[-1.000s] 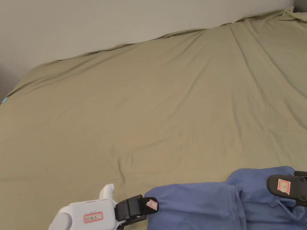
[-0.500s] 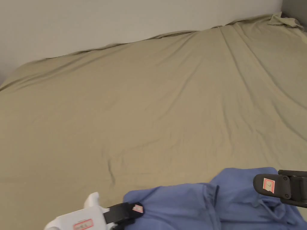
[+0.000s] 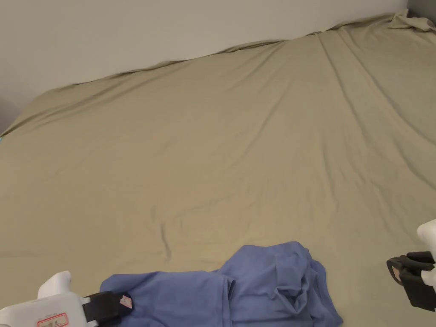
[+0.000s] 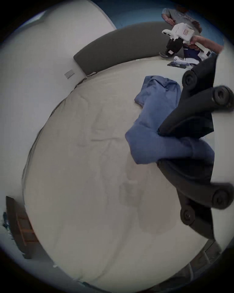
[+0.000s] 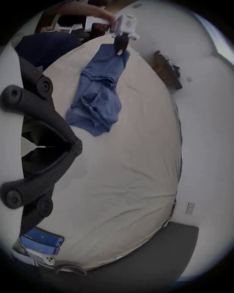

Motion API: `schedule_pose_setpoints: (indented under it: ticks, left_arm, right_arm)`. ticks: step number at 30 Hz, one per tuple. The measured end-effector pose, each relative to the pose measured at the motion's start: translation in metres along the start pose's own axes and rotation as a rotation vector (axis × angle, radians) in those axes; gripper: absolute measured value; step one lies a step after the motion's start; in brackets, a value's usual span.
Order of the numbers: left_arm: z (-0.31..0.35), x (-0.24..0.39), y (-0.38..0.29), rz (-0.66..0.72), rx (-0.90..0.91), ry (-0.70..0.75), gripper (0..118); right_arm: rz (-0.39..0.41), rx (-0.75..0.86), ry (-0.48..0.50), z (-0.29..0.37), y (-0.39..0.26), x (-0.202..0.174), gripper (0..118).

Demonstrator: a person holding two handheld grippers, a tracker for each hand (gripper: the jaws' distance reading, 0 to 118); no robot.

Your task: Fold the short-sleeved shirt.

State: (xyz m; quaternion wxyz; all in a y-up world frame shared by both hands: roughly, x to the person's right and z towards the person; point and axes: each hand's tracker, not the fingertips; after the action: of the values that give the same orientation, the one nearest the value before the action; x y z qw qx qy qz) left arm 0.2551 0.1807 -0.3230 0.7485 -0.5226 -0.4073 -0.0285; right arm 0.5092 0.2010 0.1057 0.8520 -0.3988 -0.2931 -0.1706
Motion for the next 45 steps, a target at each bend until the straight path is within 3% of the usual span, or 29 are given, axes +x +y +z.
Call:
schedule_pose_setpoints:
  ticks: [2, 3, 5, 6, 7, 11, 16, 19, 22, 25, 27, 28, 29, 30, 33, 35, 38, 42, 45]
  left_arm:
    - [-0.001, 0.034, -0.010, -0.026, 0.005, -0.072, 16]
    - [-0.006, 0.051, -0.017, 0.032, -0.056, -0.159, 16]
    - [-0.019, 0.084, -0.025, 0.047, -0.092, -0.199, 16]
    - [-0.027, 0.096, -0.029, 0.051, -0.100, -0.205, 16]
    - [-0.037, 0.107, -0.029, -0.039, -0.041, -0.135, 16]
    - [-0.088, 0.160, -0.044, 0.012, -0.115, -0.171, 16]
    - [-0.144, 0.192, -0.061, -0.079, -0.122, -0.122, 20]
    - [-0.143, 0.190, -0.061, -0.089, -0.171, -0.301, 88]
    - [-0.094, 0.176, -0.048, -0.012, -0.087, -0.415, 115]
    - [-0.062, 0.157, -0.036, -0.029, 0.020, -0.390, 117]
    - [-0.057, 0.154, -0.040, -0.141, 0.056, -0.121, 110]
    - [-0.063, 0.158, -0.046, -0.236, 0.068, -0.027, 82]
    - [-0.073, 0.166, -0.055, -0.316, 0.050, -0.023, 42]
    - [-0.084, 0.176, -0.064, -0.336, 0.005, -0.032, 12]
    - [-0.125, 0.207, -0.094, -0.362, -0.120, -0.202, 11]
    - [-0.158, 0.236, -0.114, -0.450, -0.134, -0.059, 11]
    - [-0.164, 0.272, -0.126, -0.499, -0.097, -0.088, 11]
    - [-0.180, 0.288, -0.123, -0.434, -0.184, -0.249, 11]
    - [-0.170, 0.270, -0.109, -0.286, -0.222, -0.313, 11]
  right_arm:
    - [-0.048, -0.015, 0.079, -0.004, -0.003, 0.001, 2]
    - [-0.054, -0.014, 0.091, -0.004, -0.003, 0.000, 2]
    - [-0.037, -0.016, 0.082, -0.005, -0.005, -0.002, 2]
    - [-0.028, -0.019, 0.080, -0.005, -0.005, -0.003, 2]
    - [-0.027, -0.019, 0.080, -0.005, -0.005, -0.002, 2]
    - [-0.048, -0.019, 0.106, -0.007, -0.007, 0.004, 2]
    - [-0.051, -0.026, 0.099, -0.010, -0.007, 0.007, 2]
    - [-0.029, -0.040, 0.067, -0.012, -0.006, 0.005, 2]
    - [-0.070, -0.020, 0.121, -0.010, -0.008, 0.012, 2]
    - [-0.076, -0.015, 0.128, -0.009, -0.010, 0.016, 2]
    - [-0.074, -0.008, 0.122, -0.007, -0.011, 0.018, 2]
    - [-0.076, -0.004, 0.119, -0.005, -0.011, 0.020, 2]
    - [-0.080, 0.003, 0.113, -0.002, -0.011, 0.022, 2]
    - [-0.086, 0.008, 0.098, 0.000, -0.012, 0.023, 2]
    - [-0.079, 0.010, 0.060, 0.004, -0.013, 0.026, 2]
    - [-0.085, 0.006, 0.049, 0.009, -0.013, 0.028, 2]
    - [-0.087, 0.011, 0.046, 0.017, -0.013, 0.028, 2]
    - [-0.081, 0.020, 0.054, 0.022, -0.013, 0.029, 2]
    - [-0.087, 0.064, 0.114, 0.023, -0.009, 0.030, 2]
